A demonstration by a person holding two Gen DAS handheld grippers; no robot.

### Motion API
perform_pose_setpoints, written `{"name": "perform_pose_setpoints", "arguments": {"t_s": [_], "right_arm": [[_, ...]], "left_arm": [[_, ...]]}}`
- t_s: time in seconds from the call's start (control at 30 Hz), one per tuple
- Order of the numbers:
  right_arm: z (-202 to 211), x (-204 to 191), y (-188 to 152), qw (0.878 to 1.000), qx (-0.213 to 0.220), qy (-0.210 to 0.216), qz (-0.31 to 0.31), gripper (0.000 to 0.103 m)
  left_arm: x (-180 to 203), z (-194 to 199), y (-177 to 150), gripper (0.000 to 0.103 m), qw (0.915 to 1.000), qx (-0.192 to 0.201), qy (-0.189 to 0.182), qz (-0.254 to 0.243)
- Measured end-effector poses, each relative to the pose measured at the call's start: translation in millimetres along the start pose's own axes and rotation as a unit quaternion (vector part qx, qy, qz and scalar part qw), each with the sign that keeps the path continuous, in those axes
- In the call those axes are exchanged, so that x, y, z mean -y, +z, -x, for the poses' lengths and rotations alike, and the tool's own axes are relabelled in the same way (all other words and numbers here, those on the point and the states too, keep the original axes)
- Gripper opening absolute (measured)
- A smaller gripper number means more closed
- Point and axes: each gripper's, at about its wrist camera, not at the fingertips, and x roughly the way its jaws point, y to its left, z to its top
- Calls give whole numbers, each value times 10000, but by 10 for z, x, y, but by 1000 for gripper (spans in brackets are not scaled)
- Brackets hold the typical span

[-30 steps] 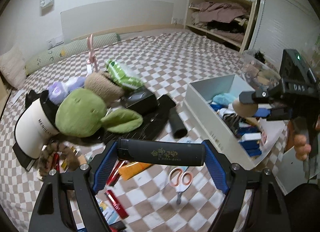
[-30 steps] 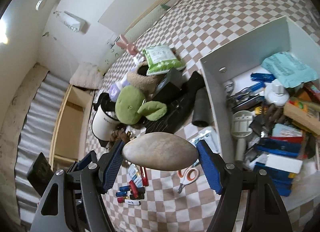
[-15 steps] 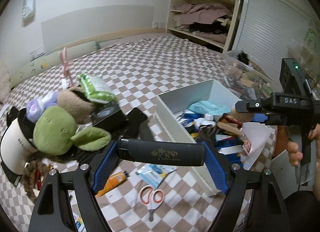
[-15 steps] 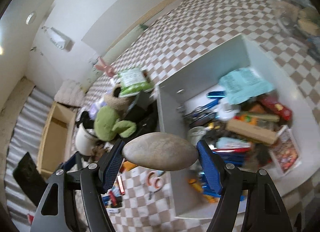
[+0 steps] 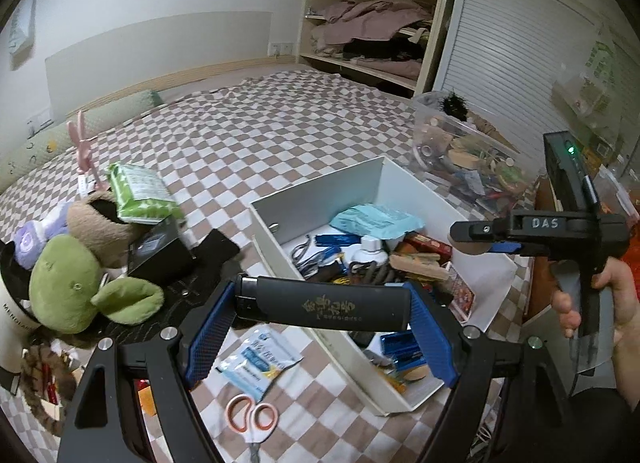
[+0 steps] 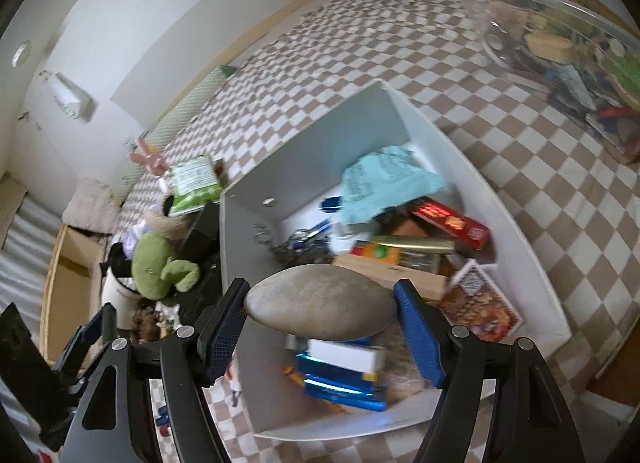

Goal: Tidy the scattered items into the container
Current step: 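Carry the stone and black foam tube in both tools over the white box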

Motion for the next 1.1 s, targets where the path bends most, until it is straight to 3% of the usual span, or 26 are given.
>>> {"name": "perform_pose_setpoints", "arguments": {"t_s": [0.23,0.63,1.1], "right_arm": [[-140,216,4,9986,-206,-497,-24,74],[-395,451,60,9938,-440,-983,-272,74],[-787,308,169,9871,-564,-1498,-2,74]], "left_arm": [[184,-173,55,84,9998,-79,-125,-149],[350,-459,83,84,9989,-256,-243,-301],[341,-624,59,84,9981,-423,-276,-342]]}}
